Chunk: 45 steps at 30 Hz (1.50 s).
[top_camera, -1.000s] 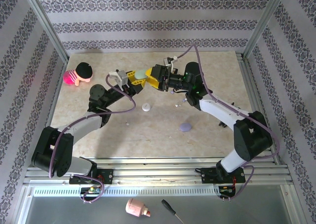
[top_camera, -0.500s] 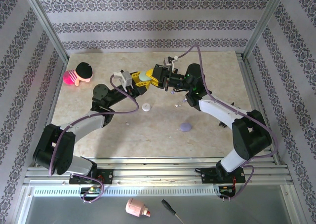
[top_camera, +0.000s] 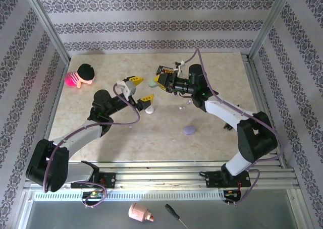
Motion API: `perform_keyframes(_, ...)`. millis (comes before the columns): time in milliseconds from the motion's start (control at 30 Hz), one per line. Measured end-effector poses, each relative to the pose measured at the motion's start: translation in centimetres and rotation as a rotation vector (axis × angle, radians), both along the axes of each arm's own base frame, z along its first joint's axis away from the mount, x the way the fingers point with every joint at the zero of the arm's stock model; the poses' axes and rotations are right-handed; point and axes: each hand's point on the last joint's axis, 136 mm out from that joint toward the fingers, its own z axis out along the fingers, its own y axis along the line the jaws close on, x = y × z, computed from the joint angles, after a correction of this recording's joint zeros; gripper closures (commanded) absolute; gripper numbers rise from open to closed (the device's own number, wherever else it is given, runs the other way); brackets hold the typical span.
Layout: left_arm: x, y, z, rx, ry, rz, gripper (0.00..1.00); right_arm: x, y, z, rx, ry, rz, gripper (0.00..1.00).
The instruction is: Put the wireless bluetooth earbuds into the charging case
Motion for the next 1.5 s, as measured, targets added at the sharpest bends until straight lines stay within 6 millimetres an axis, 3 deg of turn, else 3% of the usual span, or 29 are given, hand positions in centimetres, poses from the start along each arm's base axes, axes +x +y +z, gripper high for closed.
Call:
perform_keyframes(200, -0.5, 1.1, -6.1, 0.094, 0.157, 0.058, 0.03, 4.3, -0.9, -9.1, -0.195, 0.085, -0.100, 0.75)
perform_keyframes(300, -0.6, 1.6, -8.2, 0.139, 0.208, 0.085, 0.00, 6.1, -1.1, -13.8, -0.281, 0.136, -0.127, 0.75)
perform_keyframes(400, -0.5, 1.9, -9.3, 0.172, 0.235, 0.107, 0.01, 7.5, -1.1, -17.0, -0.343, 0.165, -0.142, 0.75)
perform_keyframes(567, -0.5, 2.5, -10.4, 0.206, 0.253, 0.137, 0.01, 9.0, -1.0, -19.8, -0.400, 0.175, -0.152, 0.73)
perform_keyframes(733, -0.6, 2.9, -10.8, 0.226, 0.258, 0.155, 0.01, 9.8, -1.2, -21.1, -0.455, 0.152, -0.157, 0.69)
perform_keyframes(967, -0.3, 3.4, -11.3, 0.243, 0.276, 0.192, 0.01, 9.7, -2.4, -22.1, -0.571, 0.107, -0.152, 0.42)
perform_keyframes(1067, -0.1, 3.8, -11.7, 0.247, 0.297, 0.222, 0.01, 9.4, -3.3, -21.2, -0.626, 0.066, -0.159, 0.30)
perform_keyframes(1200, 0.8, 4.4, -12.2, 0.246, 0.342, 0.273, 0.01, 7.7, -5.2, -17.5, -0.687, -0.026, -0.180, 0.22)
perform_keyframes(1333, 1.9, 4.2, -12.5, 0.254, 0.382, 0.287, 0.01, 4.8, -7.6, -13.8, -0.746, -0.133, -0.192, 0.15)
perform_keyframes(1500, 1.8, 3.4, -13.5, 0.269, 0.406, 0.240, 0.01, 0.1, -11.1, -13.4, -0.855, -0.128, -0.182, 0.12)
